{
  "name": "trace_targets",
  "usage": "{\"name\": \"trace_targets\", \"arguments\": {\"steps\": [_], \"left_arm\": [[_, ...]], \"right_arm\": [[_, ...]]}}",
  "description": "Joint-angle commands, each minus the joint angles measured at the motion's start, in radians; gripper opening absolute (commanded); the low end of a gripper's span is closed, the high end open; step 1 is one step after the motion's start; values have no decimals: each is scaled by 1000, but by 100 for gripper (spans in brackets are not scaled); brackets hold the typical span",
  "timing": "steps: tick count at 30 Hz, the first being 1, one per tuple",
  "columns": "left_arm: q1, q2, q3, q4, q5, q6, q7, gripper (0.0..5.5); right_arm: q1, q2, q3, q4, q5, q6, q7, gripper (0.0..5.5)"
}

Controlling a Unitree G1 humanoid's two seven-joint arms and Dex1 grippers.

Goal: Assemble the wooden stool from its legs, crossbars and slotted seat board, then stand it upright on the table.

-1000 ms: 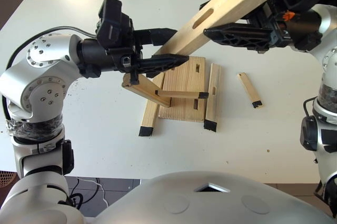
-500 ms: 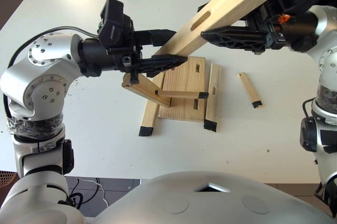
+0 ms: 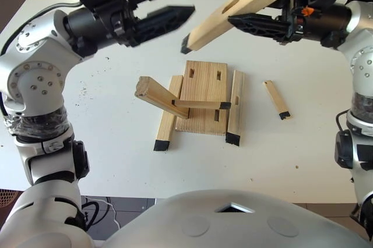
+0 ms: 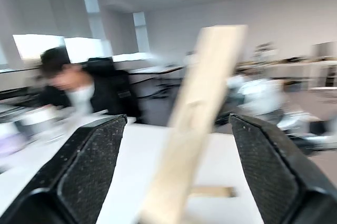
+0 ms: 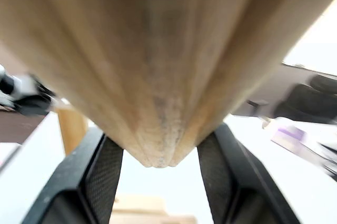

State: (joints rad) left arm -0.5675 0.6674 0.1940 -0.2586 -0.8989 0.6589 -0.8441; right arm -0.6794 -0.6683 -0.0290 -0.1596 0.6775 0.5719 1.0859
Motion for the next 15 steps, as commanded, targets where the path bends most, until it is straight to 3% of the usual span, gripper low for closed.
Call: {"name": "trace_targets", "arguments": {"steps": [1, 7, 11, 15], "left_arm": [[122, 132, -35, 113, 320, -224, -27, 363], [430, 233, -90, 238, 563, -487, -165, 363], [661, 240, -99, 53, 467, -432, -289, 363], [680, 206, -99, -19, 427, -370, -264, 363]], "right_arm": [[81, -148, 28, 71, -171, -135, 92, 200], [294, -221, 19, -28, -184, -180, 186, 200], [357, -203, 16, -117, -135, -126, 174, 200], [392, -203, 28, -187, -102, -91, 174, 200]]}}
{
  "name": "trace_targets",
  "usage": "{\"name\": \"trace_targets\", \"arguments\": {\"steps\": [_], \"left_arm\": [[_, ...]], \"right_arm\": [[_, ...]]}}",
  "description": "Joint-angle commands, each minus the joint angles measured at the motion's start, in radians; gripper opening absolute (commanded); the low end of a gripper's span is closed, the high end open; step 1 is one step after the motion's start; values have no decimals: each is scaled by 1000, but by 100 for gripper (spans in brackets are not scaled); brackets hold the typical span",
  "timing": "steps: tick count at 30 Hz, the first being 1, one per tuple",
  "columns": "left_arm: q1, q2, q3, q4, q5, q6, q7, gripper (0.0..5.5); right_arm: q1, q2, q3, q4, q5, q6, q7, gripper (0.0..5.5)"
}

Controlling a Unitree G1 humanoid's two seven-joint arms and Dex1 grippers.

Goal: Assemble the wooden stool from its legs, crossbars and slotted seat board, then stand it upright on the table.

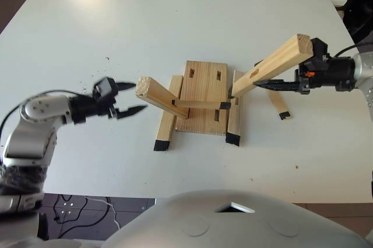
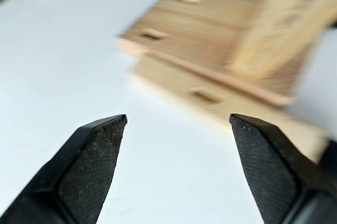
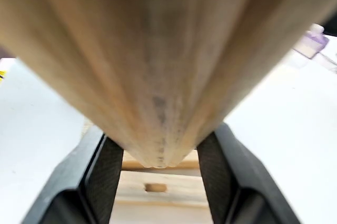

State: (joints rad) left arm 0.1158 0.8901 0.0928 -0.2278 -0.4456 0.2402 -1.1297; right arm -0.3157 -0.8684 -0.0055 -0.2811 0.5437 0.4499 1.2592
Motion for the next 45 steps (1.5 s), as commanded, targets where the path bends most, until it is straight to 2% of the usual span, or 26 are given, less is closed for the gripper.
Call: {"name": "trace_targets", "arguments": {"steps": [1, 8, 15, 29, 40, 45], "left_arm": [[-7, -17, -3, -50, -19, 52, 27, 363], [-6, -24, -29, -75, -2, 69, 33, 363], [-28, -30, -60, -66, 27, 66, 32, 363], [-37, -39, -86, -63, 43, 64, 24, 363], [-77, -55, -111, -61, 47, 66, 34, 363], [-87, -71, -132, -61, 59, 63, 41, 363]], "right_arm": [[44, -7, 4, -80, 37, 36, 3, 200], [141, -22, -1, -136, 39, 35, -1, 200], [127, 37, 35, -125, 26, 22, -45, 200], [130, 66, 71, -31, -39, -53, -51, 200], [185, 13, 156, -41, -121, -145, 1, 200], [154, 15, 186, -62, -115, -138, -10, 200]]}}
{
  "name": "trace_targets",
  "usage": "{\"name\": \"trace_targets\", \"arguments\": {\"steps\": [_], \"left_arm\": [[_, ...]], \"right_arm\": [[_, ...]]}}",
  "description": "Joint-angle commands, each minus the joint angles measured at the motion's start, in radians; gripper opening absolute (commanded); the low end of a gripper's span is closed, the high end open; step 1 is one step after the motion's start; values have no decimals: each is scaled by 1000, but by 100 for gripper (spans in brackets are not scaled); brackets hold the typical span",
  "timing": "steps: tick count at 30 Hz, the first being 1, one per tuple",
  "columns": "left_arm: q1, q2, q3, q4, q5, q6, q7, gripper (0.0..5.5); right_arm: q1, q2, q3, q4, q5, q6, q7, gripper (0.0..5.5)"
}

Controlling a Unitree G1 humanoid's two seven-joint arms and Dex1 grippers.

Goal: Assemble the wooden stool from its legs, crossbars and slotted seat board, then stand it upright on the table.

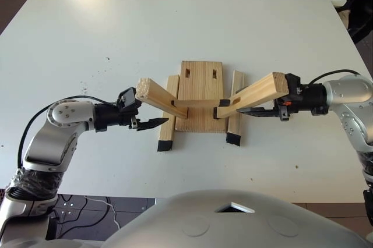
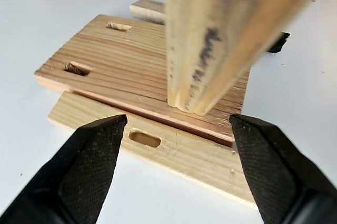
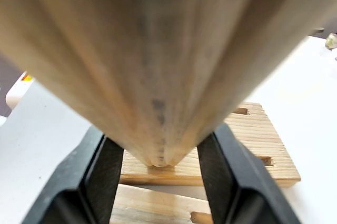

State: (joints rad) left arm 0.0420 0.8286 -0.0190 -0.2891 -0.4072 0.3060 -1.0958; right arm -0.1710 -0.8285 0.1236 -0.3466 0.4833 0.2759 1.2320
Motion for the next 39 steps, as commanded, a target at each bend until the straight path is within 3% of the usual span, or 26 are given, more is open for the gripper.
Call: {"name": "trace_targets", "arguments": {"steps": [1, 21, 26, 39], "left_arm": [[-14, -12, -23, 4, 24, -5, 8, 363], [-39, -89, -94, -66, 52, 42, 63, 363], [-74, -136, -157, -43, 95, 49, 88, 363], [-111, -182, -195, 76, 138, 24, 96, 363]], "right_arm": [[-3, -19, 65, 6, -56, 40, 15, 200], [-179, 44, 255, 68, -146, 106, 26, 200], [-181, 49, 337, 180, -214, 115, 48, 200], [-218, 58, 503, 402, -335, 25, 102, 200]]}}
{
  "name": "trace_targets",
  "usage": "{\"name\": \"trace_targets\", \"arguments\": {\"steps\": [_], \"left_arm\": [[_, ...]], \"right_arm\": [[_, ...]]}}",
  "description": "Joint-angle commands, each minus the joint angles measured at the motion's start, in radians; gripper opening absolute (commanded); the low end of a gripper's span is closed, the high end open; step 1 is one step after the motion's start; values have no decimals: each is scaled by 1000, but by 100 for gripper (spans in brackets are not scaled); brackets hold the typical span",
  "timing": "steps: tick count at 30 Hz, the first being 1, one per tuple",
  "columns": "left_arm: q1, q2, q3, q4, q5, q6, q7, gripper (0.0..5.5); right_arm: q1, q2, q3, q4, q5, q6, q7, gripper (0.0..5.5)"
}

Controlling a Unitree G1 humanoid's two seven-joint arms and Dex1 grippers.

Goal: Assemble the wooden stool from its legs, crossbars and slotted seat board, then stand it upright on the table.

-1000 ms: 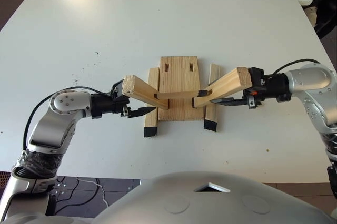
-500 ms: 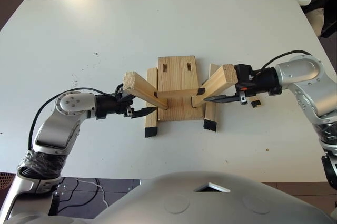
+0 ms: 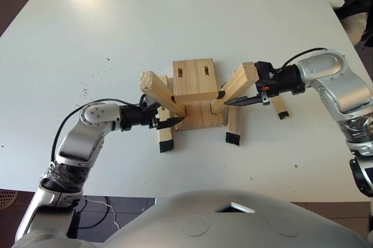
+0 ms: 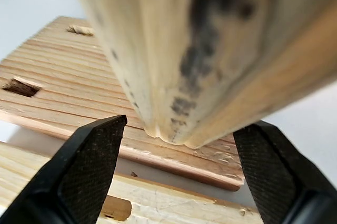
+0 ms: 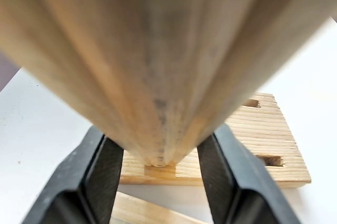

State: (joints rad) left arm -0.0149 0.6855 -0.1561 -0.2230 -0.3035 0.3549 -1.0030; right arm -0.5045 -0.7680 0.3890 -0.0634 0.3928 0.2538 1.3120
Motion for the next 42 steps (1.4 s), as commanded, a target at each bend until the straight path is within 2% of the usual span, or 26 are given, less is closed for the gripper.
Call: {"name": "trace_targets", "arguments": {"steps": [1, 5, 9, 10, 16, 20, 36, 42], "left_arm": [[-66, -41, -58, 11, 34, -25, 1, 363], [-99, -55, -36, 15, 14, -20, 2, 363], [-124, -72, 6, 18, -40, 102, 36, 363], [-133, -74, 11, 22, -36, 107, 45, 363], [-137, -51, -4, 21, -8, 90, 28, 457], [-109, -34, 2, 30, 11, 58, 28, 505], [-82, -29, 33, 64, 29, -36, 49, 505], [-47, -29, 172, 66, -36, -33, 97, 505]], "right_arm": [[114, 0, 222, 109, -227, 52, 15, 200], [112, 18, 147, 40, -130, 90, -17, 200], [104, 28, 93, 5, -78, 109, -51, 200], [103, 27, 81, 1, -67, 107, -51, 237], [94, 39, 22, -3, -72, 129, -63, 328], [83, 46, -9, 4, -77, 137, -72, 331], [146, 14, -107, 4, -95, 94, -53, 331], [220, -14, -228, -72, -54, 101, -106, 331]]}}
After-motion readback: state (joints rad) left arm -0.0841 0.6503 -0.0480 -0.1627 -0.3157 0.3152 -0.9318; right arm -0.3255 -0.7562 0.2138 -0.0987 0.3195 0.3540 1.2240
